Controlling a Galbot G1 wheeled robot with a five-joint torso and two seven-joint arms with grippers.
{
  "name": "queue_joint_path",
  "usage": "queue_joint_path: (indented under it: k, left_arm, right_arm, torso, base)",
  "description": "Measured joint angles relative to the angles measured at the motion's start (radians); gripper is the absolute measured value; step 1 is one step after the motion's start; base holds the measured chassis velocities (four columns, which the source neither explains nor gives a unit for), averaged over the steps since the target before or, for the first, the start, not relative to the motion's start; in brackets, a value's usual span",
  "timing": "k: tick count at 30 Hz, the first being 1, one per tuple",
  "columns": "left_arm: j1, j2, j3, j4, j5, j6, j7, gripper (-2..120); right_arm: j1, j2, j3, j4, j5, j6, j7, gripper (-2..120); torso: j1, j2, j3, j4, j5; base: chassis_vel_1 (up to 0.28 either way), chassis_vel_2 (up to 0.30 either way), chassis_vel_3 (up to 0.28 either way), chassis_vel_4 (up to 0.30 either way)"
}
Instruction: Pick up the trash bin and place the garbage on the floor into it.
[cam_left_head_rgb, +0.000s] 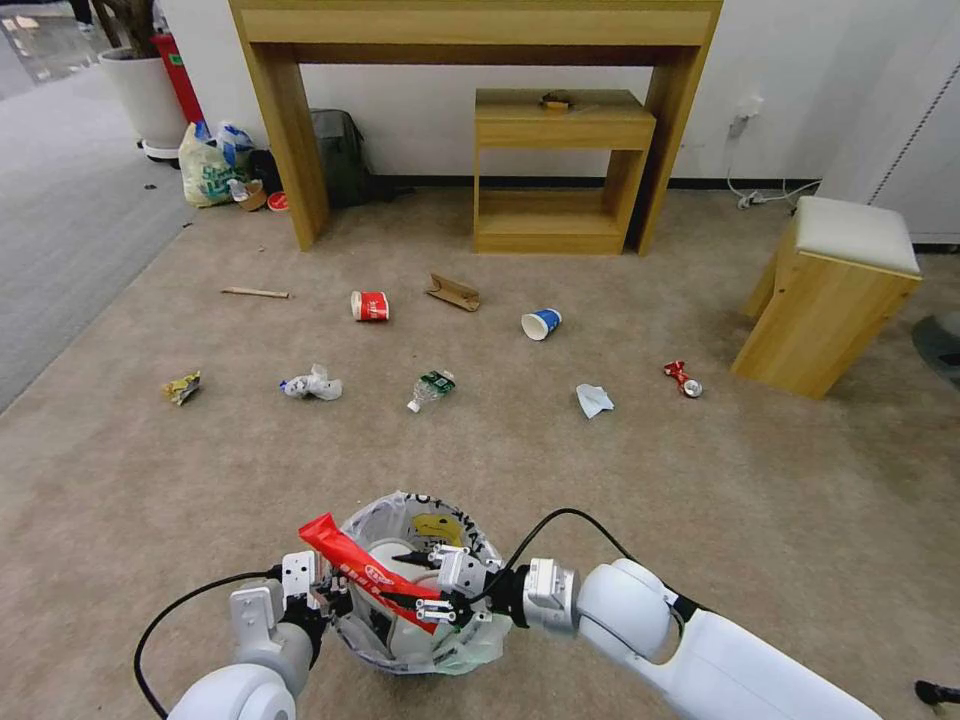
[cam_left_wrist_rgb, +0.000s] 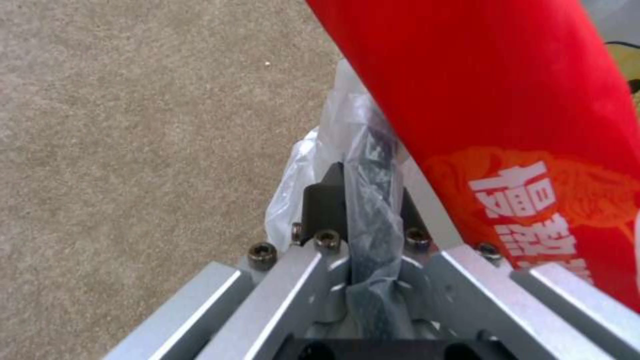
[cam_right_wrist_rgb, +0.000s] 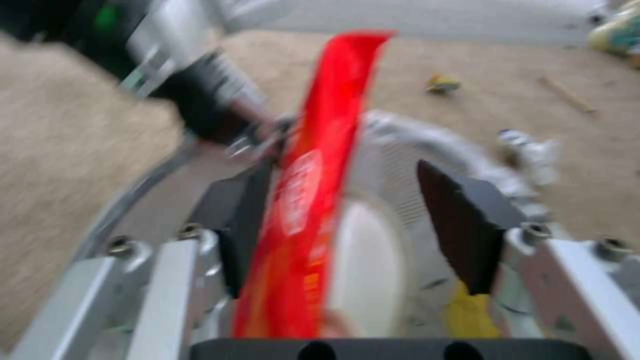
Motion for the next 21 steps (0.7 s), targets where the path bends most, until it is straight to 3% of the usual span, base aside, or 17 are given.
queue_joint_path:
  k: [4, 7, 9, 10, 11, 14, 15, 17, 19, 21]
  left_arm:
    - [0.006, -0.001, -0.005, -0.002, 0.002, -0.010, 0.004, 0]
    - [0.013, -0.003, -0.014, -0.002, 0.005, -0.024, 0.014, 0]
    - [0.015, -0.003, -0.016, -0.002, 0.005, -0.026, 0.016, 0]
    - [0.019, -0.002, -0.021, -0.002, 0.006, -0.030, 0.022, 0]
    - [0.019, -0.002, -0.021, -0.002, 0.006, -0.030, 0.022, 0]
    - [0.028, 0.002, -0.031, -0.004, 0.007, -0.037, 0.036, 0]
    - [0.028, 0.002, -0.031, -0.004, 0.007, -0.037, 0.036, 0]
    - [0.033, 0.005, -0.035, -0.009, 0.008, -0.039, 0.041, 0]
    - [0.033, 0.006, -0.036, -0.010, 0.008, -0.039, 0.043, 0]
    - [0.038, 0.009, -0.038, -0.011, 0.011, -0.044, 0.053, 0]
  right_arm:
    - [-0.042, -0.015, 0.085, 0.049, 0.028, -0.013, 0.041, 78]
    - [-0.114, -0.019, 0.163, 0.077, 0.087, -0.022, 0.174, 92]
    - [-0.128, -0.017, 0.180, 0.077, 0.095, -0.023, 0.195, 96]
    - [-0.180, -0.001, 0.247, 0.077, 0.108, -0.030, 0.242, 99]
    - [-0.180, -0.001, 0.247, 0.077, 0.108, -0.030, 0.242, 99]
    - [-0.281, 0.046, 0.400, 0.042, 0.104, -0.014, 0.292, 100]
    - [-0.281, 0.046, 0.400, 0.042, 0.104, -0.014, 0.292, 100]
    - [-0.347, 0.093, 0.541, 0.015, 0.103, 0.007, 0.298, 100]
    - [-0.359, 0.105, 0.577, 0.010, 0.103, 0.009, 0.298, 100]
    - [-0.401, 0.155, 0.702, 0.002, 0.108, 0.012, 0.313, 100]
  torso:
    - [0.000, 0.000, 0.000, 0.0000, 0.0000]
    - [0.000, 0.000, 0.000, 0.0001, 0.0001]
    - [0.000, 0.000, 0.000, 0.0000, 0.0003]
    - [0.000, 0.000, 0.000, -0.0002, 0.0000]
    - [0.000, 0.000, 0.000, -0.0002, 0.0000]
    - [0.000, 0.000, 0.000, 0.0001, 0.0003]
    - [0.000, 0.000, 0.000, 0.0001, 0.0003]
    - [0.000, 0.000, 0.000, 0.0000, 0.0004]
    - [0.000, 0.000, 0.000, -0.0002, 0.0004]
    - [0.000, 0.000, 0.000, -0.0003, -0.0002]
  base:
    - [0.000, 0.000, 0.000, 0.000]
    - [0.000, 0.000, 0.000, 0.000]
    - [0.000, 0.000, 0.000, 0.000]
    - [0.000, 0.000, 0.000, 0.000]
    - [0.000, 0.000, 0.000, 0.000]
    - [0.000, 0.000, 0.000, 0.000]
    - [0.000, 0.000, 0.000, 0.000]
    - [0.000, 0.000, 0.000, 0.000]
    - [0.000, 0.000, 0.000, 0.000]
    - [0.000, 0.000, 0.000, 0.000]
